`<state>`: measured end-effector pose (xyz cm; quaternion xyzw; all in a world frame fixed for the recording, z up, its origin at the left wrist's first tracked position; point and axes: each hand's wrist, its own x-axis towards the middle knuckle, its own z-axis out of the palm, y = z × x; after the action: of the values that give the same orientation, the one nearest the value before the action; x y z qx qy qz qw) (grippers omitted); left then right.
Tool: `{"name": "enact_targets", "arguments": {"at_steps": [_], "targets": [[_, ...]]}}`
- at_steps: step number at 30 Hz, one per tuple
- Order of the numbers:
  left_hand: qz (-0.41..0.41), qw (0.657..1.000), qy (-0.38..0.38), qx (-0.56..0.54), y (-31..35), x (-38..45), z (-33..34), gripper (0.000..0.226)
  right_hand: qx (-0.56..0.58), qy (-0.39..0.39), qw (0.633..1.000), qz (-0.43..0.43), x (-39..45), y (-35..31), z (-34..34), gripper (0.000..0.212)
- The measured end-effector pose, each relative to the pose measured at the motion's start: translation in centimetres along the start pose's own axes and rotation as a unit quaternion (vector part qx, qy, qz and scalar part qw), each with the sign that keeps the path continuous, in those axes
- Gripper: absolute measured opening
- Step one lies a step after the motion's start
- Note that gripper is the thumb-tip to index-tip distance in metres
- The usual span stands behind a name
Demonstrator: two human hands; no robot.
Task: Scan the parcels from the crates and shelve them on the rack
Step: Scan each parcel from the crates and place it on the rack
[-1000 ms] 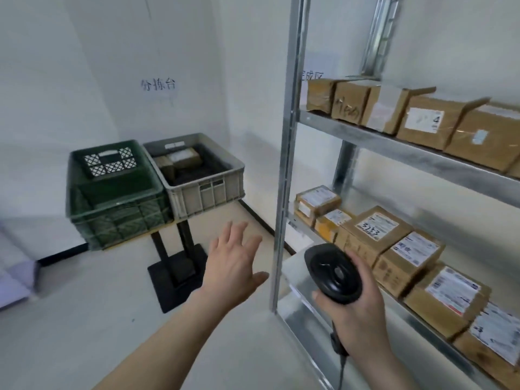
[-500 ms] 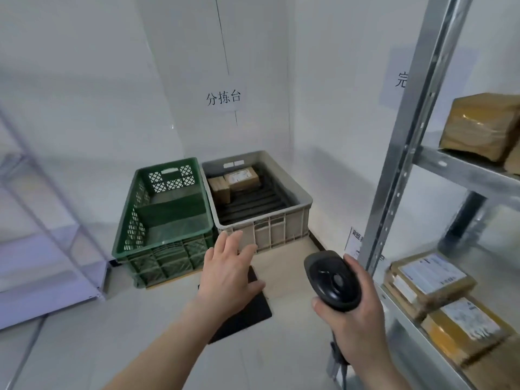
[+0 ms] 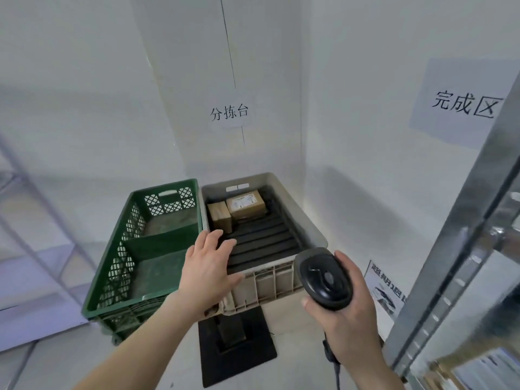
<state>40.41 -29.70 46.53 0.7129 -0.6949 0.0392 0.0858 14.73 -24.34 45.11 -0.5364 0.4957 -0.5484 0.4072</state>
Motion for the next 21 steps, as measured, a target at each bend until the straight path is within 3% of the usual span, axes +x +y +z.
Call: {"name": "enact_targets", "arguments": {"at_steps": [12,21], "targets": [[0.015,0.998,-0.042,-0.043,-6.4,16.3,6.6,0.08,-0.066,0.043,0.997,-0.013,11.0,2.4,6.8,0.085],[-0.053,0.984,-0.126,-0.118,-13.0,30.9,14.0,0.077,-0.1,0.104,0.99,0.0,21.7,5.0,14.2,0.093]]}}
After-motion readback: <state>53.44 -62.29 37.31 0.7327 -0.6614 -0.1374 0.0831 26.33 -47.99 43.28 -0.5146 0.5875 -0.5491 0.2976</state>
